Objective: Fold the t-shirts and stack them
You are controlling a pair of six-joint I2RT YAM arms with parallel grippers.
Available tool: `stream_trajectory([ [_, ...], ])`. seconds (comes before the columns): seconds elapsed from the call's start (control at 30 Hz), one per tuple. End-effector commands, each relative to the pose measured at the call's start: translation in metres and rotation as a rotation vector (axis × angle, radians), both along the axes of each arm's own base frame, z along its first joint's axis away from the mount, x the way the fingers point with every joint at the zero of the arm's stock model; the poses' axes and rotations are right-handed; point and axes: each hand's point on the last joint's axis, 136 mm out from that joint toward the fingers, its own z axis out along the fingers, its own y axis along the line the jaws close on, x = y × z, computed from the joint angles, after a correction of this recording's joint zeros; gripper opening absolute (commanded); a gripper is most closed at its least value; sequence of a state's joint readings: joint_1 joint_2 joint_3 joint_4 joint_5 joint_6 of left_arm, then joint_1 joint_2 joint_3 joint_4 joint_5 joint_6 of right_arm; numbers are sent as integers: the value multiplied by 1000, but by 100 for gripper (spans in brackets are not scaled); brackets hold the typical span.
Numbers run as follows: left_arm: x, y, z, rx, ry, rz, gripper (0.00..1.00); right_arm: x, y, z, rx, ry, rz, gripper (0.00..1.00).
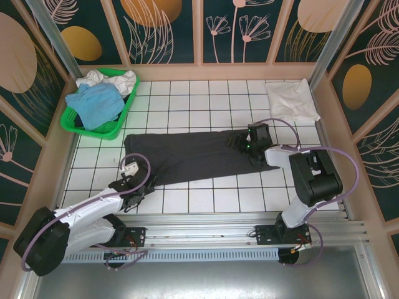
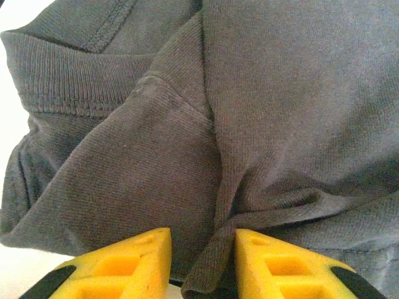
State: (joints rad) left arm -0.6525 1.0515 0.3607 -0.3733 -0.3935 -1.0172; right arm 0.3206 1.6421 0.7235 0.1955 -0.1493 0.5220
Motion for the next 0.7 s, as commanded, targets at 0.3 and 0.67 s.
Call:
stream_trajectory([
  [0.3,68,-38,92,-69,-288,-71,62,19,0,14,-32,-46,-5,68],
  [0.67,100,-39,-6,46,-45,-58,74,18,-28,-6,-99,27,-80,68],
])
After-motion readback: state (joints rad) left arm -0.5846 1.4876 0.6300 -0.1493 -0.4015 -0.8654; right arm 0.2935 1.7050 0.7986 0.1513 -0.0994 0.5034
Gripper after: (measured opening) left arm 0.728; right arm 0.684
